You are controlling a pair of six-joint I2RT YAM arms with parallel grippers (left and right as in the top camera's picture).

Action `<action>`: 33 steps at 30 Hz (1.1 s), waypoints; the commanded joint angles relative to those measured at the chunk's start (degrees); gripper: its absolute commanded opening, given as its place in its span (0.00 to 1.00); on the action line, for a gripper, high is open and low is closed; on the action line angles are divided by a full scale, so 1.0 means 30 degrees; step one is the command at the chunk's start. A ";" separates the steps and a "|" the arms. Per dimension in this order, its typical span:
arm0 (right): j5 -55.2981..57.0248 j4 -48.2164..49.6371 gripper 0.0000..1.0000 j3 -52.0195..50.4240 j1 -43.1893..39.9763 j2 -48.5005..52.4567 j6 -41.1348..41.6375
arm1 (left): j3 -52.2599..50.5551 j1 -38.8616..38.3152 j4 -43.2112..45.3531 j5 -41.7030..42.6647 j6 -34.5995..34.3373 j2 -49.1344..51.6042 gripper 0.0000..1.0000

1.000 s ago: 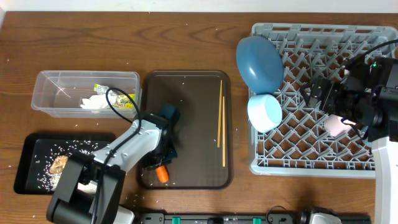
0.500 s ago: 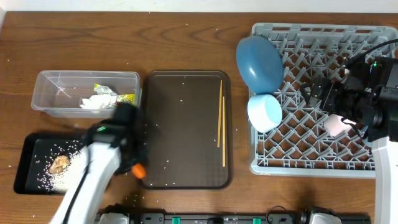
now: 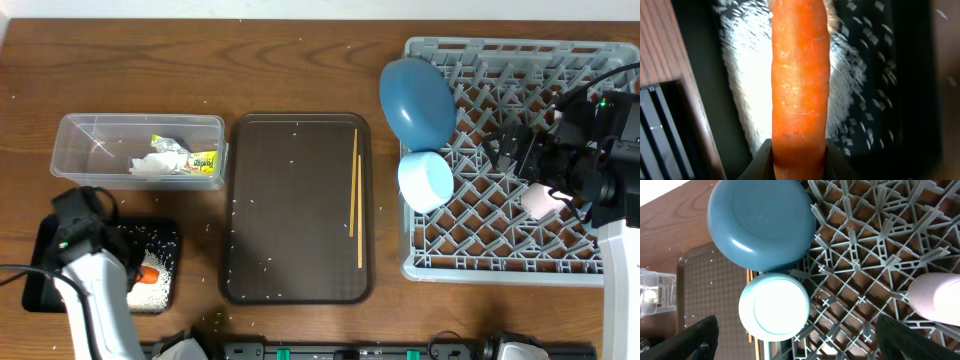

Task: Sort waste into correct bins and load items into the dishwasher rack
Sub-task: 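Drop carrot onto small black tray with left gripper, then grasp one wooden chopstick on brown tray with right gripper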

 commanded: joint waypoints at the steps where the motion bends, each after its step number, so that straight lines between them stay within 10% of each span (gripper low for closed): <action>1: -0.0007 -0.0044 0.93 0.0117 0.0138 -0.0015 -0.0270 | -0.0146 0.0823 0.0714 0.1202 0.0444 0.1173 0.09; 7: -0.0226 -0.0073 0.93 0.0117 0.0138 -0.0015 -0.0284 | -0.0117 0.0860 0.2098 0.1319 0.0452 0.2375 0.33; 13: -0.4014 0.0299 0.87 0.0117 0.1173 -0.0022 -0.3002 | 0.1173 0.0852 0.1129 0.3410 0.3024 0.1566 0.82; 23: 0.1778 0.2397 0.82 0.0117 0.9559 0.0175 0.0423 | 0.4947 -0.1290 -0.2492 0.9129 0.9092 -0.1282 0.83; 33: 0.8881 0.3009 0.71 0.0117 1.6393 0.5093 0.8488 | 0.6492 -0.6076 -0.3993 0.9224 1.1132 -0.4896 0.87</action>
